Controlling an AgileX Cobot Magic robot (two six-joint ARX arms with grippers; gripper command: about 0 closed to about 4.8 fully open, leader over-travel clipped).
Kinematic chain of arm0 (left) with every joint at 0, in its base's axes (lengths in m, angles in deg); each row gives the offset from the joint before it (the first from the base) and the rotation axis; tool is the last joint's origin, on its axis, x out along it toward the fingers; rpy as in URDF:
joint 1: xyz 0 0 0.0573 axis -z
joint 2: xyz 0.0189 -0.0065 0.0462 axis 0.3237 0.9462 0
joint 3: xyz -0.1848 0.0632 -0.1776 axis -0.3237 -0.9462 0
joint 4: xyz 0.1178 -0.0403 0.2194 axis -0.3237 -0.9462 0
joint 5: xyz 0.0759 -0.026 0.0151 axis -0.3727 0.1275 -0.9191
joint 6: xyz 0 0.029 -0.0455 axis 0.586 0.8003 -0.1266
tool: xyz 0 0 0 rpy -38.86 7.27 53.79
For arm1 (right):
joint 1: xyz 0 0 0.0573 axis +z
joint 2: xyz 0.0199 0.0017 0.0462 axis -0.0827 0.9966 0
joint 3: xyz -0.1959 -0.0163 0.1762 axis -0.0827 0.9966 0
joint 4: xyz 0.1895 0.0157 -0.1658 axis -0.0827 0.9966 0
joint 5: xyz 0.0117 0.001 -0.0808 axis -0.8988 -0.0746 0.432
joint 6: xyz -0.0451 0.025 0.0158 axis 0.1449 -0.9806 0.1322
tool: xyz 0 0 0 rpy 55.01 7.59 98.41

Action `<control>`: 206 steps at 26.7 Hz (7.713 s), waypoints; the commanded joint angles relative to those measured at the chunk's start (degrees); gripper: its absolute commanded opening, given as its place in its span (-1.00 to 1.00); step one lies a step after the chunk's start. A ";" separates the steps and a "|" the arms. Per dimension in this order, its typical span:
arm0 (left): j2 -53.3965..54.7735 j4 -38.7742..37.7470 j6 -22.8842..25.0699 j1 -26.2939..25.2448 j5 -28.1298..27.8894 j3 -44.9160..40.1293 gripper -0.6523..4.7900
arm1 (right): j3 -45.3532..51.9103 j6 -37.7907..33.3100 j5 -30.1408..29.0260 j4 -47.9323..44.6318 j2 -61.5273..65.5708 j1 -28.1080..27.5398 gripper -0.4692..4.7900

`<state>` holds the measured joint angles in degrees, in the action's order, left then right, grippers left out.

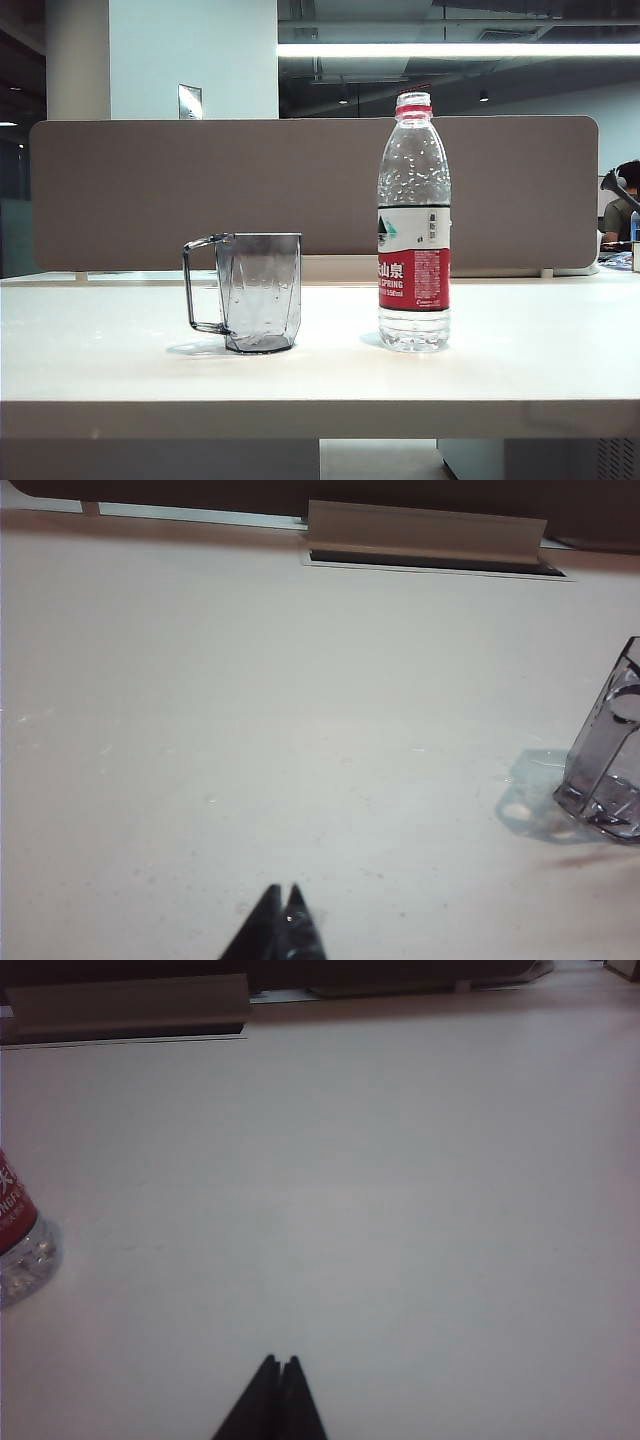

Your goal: Pick up the mineral water bottle on the table and pour water into the mug until it's full.

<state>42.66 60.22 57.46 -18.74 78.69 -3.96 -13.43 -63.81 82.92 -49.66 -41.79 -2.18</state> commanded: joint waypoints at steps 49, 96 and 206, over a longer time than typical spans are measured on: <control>43.52 -30.51 7.54 34.62 0.33 50.42 -0.78 | 0.42 0.17 -0.02 -0.66 -0.07 -0.02 -0.84; 43.52 -30.53 7.39 34.58 0.28 50.40 -0.78 | -53.20 17.14 5.92 -24.65 23.37 -0.02 -0.84; 43.54 -30.53 7.39 34.58 0.31 50.40 -0.78 | -42.66 61.11 24.72 -54.55 95.01 30.23 -0.18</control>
<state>86.29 29.31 64.61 15.83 78.76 46.24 -55.22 -4.91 106.55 -101.09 53.88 27.94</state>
